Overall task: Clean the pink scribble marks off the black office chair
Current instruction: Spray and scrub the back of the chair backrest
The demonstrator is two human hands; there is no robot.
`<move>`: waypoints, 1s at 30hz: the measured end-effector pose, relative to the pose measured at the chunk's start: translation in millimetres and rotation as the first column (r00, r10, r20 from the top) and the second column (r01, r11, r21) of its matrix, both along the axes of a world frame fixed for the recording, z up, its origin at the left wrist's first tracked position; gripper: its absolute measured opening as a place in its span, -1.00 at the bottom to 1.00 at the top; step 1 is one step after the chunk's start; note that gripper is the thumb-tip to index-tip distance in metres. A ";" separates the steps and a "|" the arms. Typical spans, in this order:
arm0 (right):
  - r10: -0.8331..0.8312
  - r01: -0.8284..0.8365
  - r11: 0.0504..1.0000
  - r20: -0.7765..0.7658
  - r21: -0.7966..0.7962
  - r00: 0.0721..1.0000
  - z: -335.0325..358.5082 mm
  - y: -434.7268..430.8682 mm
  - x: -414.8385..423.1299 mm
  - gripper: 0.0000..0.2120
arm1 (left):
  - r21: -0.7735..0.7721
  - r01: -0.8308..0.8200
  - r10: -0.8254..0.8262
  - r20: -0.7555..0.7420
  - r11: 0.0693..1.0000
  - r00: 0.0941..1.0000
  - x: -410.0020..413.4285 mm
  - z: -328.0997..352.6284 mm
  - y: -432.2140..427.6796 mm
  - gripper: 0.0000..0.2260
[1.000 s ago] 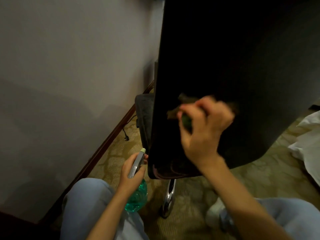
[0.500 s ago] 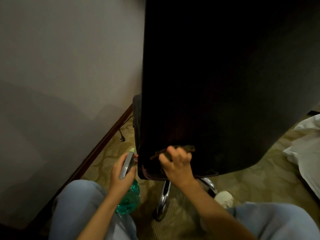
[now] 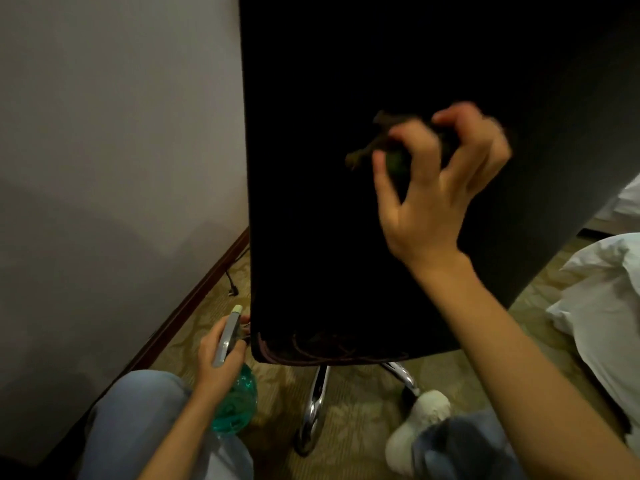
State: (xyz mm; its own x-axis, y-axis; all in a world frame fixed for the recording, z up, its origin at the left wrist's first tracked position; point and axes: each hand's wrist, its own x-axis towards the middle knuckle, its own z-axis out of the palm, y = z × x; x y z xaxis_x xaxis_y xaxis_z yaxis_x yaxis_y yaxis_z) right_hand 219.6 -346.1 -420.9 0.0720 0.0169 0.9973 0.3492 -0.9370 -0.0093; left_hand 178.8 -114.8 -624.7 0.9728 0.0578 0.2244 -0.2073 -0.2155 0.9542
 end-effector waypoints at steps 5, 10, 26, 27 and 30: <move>-0.025 0.022 0.997 0.037 0.074 0.999 -17.7 0.8 20.9 -0.83 | 0.007 -0.020 0.020 0.030 1.000 0.999 7.7 -12.4 0.9 -0.67; -0.146 0.114 0.976 -0.163 -0.188 0.976 -135.7 3.2 14.0 -0.79 | 0.024 -0.061 0.061 -0.002 0.998 0.998 13.7 -20.8 -0.2 -0.68; -0.049 0.038 0.997 -0.169 -0.068 0.984 -69.1 -41.1 -6.6 -0.76 | 0.042 -0.143 0.142 0.020 0.989 0.990 12.8 -11.7 -2.9 -0.60; -0.051 0.049 0.999 -0.131 -0.017 0.990 -47.0 -49.3 -3.1 -0.76 | 0.027 -0.139 0.138 0.035 0.990 0.990 11.6 -10.6 -4.3 -0.52; -0.030 0.033 0.997 -0.058 0.065 0.998 -27.9 -59.5 8.1 -0.78 | 0.050 -0.127 0.124 0.070 0.991 0.990 12.2 -11.9 -3.8 -0.48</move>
